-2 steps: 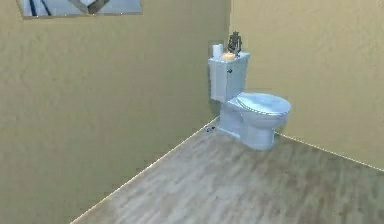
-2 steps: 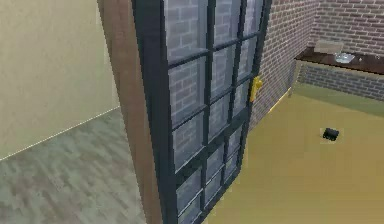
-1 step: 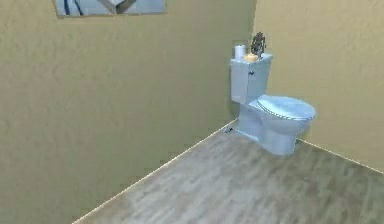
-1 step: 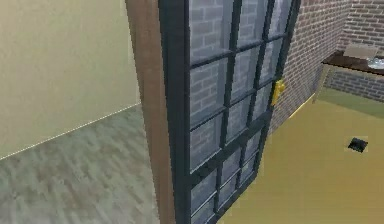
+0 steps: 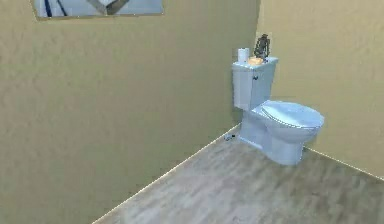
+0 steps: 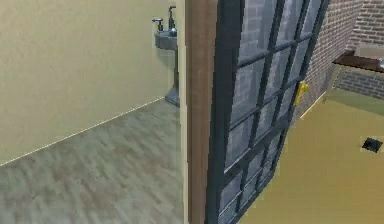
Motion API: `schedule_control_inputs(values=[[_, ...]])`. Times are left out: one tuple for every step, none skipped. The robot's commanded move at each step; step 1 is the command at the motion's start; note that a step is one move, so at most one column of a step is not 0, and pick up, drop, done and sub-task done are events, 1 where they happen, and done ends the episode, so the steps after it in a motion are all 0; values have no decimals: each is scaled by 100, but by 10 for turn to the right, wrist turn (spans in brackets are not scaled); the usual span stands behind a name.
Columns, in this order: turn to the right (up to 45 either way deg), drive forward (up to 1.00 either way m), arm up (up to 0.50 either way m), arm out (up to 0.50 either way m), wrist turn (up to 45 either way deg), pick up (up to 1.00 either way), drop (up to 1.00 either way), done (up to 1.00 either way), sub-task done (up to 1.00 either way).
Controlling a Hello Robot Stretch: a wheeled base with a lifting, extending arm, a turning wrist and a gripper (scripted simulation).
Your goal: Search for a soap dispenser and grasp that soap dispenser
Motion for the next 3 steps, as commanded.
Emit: schedule_control_inputs(values=[[420,0,0,0,0,0,0,0,0],[0,75,0,0,0,0,0,0,0],[450,0,0,0,0,0,0,0,0]])
